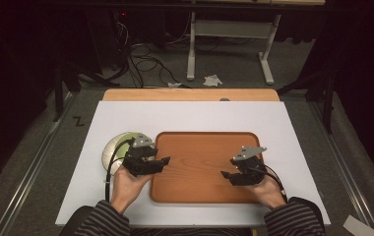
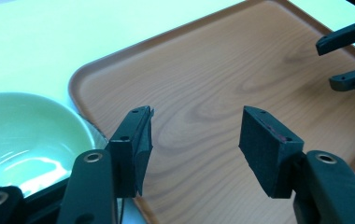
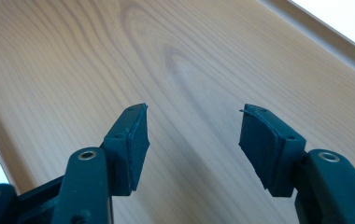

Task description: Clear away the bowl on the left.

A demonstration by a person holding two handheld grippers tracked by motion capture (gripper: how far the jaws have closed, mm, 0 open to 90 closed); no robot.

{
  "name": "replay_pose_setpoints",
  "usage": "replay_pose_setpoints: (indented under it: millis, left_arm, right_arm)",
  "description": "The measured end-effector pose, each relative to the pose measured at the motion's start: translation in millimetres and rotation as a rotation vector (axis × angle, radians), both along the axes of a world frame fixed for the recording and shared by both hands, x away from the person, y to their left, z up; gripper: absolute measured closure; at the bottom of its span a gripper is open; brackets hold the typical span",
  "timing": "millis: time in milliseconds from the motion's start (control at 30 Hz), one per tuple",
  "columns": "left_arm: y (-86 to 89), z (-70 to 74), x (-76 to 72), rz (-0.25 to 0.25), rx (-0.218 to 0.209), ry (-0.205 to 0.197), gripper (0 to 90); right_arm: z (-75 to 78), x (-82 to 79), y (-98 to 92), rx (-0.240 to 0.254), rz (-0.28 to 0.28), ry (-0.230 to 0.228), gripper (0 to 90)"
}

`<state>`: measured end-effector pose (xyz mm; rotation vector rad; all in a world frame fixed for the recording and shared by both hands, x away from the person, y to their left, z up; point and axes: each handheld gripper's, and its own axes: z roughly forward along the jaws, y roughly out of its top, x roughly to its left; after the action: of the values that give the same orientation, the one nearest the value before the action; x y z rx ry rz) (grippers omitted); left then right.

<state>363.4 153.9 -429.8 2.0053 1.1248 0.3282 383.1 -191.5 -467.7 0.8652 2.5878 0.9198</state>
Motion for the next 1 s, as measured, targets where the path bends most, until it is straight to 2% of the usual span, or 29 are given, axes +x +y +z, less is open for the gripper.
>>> replay_pose_setpoints:
  millis: [300,533,733,867,900,1000]
  left_arm:
    - [12.0,1.2,4.8,0.037,0.003,-0.007,44.4]
    - [23.7,1.1,8.9,0.069,0.012,-0.034,44.9]
    - [33.3,0.0,13.5,0.110,0.010,-0.015,43.6]
    - [41.4,-0.8,17.2,0.153,0.011,0.008,40.3]
    - [45.8,-1.5,19.0,0.179,0.015,0.023,40.0]
    - [49.7,-2.0,20.1,0.198,0.019,0.028,40.1]
  right_arm:
    - [0.3,0.0,-0.3,-0.001,0.001,-0.003,43.7]
    - [0.9,-0.5,-0.5,-0.004,-0.003,-0.002,43.7]
    - [0.5,-0.2,-0.4,-0.002,0.001,-0.003,43.7]
    - [0.8,-0.5,-0.4,-0.004,0.001,-0.002,43.7]
    - [0.8,-0.7,-0.3,-0.003,0.000,-0.004,43.7]
    - [1.0,-0.7,-0.4,-0.006,-0.002,-0.002,43.7]
